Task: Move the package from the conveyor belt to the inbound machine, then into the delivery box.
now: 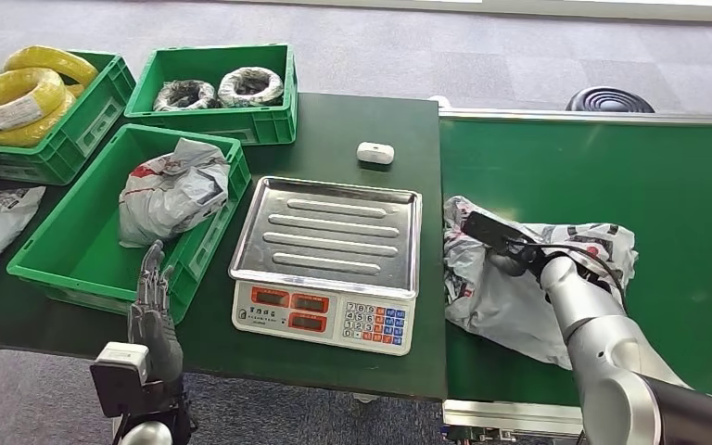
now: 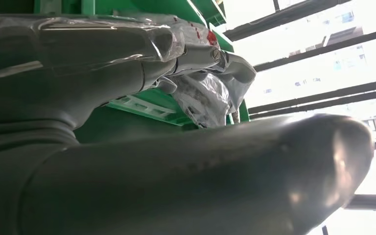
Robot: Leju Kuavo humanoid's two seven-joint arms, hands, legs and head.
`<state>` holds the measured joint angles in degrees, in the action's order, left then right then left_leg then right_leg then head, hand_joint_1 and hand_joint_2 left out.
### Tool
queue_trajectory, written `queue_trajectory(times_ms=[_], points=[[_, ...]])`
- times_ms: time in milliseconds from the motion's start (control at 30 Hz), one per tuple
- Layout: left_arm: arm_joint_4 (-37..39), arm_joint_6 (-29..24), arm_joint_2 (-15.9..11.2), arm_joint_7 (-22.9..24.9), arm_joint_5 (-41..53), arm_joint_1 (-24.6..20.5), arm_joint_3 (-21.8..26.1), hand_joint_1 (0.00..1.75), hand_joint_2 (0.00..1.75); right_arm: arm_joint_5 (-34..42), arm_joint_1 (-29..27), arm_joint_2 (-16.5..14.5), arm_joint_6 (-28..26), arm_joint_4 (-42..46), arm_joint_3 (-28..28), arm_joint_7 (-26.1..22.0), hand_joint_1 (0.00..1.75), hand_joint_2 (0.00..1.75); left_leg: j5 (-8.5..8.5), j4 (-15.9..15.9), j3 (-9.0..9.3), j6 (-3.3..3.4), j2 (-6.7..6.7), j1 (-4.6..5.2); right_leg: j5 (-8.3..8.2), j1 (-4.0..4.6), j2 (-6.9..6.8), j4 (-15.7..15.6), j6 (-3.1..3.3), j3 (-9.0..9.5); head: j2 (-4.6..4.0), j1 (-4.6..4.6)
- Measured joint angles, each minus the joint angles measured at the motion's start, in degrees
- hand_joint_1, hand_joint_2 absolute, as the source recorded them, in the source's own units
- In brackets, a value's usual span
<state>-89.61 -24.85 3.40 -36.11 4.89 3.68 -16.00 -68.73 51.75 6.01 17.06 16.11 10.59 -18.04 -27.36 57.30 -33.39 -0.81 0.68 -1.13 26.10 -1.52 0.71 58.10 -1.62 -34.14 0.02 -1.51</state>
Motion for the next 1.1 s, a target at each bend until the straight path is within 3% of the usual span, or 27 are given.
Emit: queue_trajectory(times_ms=[267, 400, 467, 600, 767, 900, 1100], points=[[-3.04, -0.82, -0.02, -0.02, 0.16, 2.38, 0.35, 0.0, 0.0, 2.51, 3.24, 0.16, -5.12, 1.11, 0.04, -0.84, 1.75, 1.75, 0.0, 0.0, -0.03, 0.0, 0.02, 0.0, 0.0, 0.0, -0.01, 0.0, 0.0, 0.01, 0.0, -0.01], [-4.23, -2.22, 0.08, -0.07, 0.34, 3.61, 0.79, 0.0, 0.0, 8.54, 4.5, -0.2, -18.75, 4.73, 0.61, -4.88, 1.75, 1.75, 0.01, 0.0, -0.05, 0.01, 0.01, 0.0, 0.0, -0.01, 0.0, 0.01, 0.0, -0.02, 0.0, -0.01], [-4.71, -2.97, 0.25, -0.15, 0.48, 4.25, 0.97, 0.0, 0.0, 12.25, 5.12, -0.73, -26.51, 9.8, 0.64, -4.37, 1.75, 1.75, 0.01, 0.01, -0.05, 0.0, 0.05, 0.0, 0.01, 0.0, -0.03, 0.01, 0.0, -0.04, 0.0, -0.02], [-4.95, -4.09, 0.94, -0.26, 0.76, 4.68, 0.92, 0.0, 0.0, 16.13, 3.8, -1.69, -39.72, 24.79, -2.0, 3.31, 1.75, 1.75, 0.0, 0.0, -0.06, 0.0, 0.13, -0.01, 0.03, 0.0, -0.11, 0.0, 0.01, -0.04, 0.0, -0.01], [-4.94, -4.13, 2.1, 0.34, 1.54, 4.16, 0.3, 0.0, 0.0, 10.28, 0.68, -2.43, -53.66, 38.15, -6.76, 8.9, 1.75, 1.75, -0.01, -0.01, -0.05, 0.0, 0.0, 0.0, 0.03, 0.0, -0.02, 0.0, 0.01, -0.03, 0.0, 0.0], [-4.65, -3.16, 3.22, 1.38, 2.19, 3.0, -0.44, 0.0, 0.0, 4.95, -0.43, -5.39, -54.23, 42.46, -11.28, 9.88, 1.75, 1.75, -0.01, -0.04, 0.04, -0.01, -0.12, -0.01, 0.01, 0.01, 0.11, 0.01, 0.02, 0.01, 0.0, -0.01], [-0.56, -1.18, 4.27, 1.39, 0.0, -1.17, -0.9, 0.0, 0.0, 2.64, 1.89, -13.73, -44.66, 34.9, -22.04, 7.71, 1.75, 1.75, 0.05, -0.06, 0.16, -0.06, -0.13, -0.05, 0.01, 0.06, 0.14, 0.16, 0.05, 0.01, 0.0, -0.02]])
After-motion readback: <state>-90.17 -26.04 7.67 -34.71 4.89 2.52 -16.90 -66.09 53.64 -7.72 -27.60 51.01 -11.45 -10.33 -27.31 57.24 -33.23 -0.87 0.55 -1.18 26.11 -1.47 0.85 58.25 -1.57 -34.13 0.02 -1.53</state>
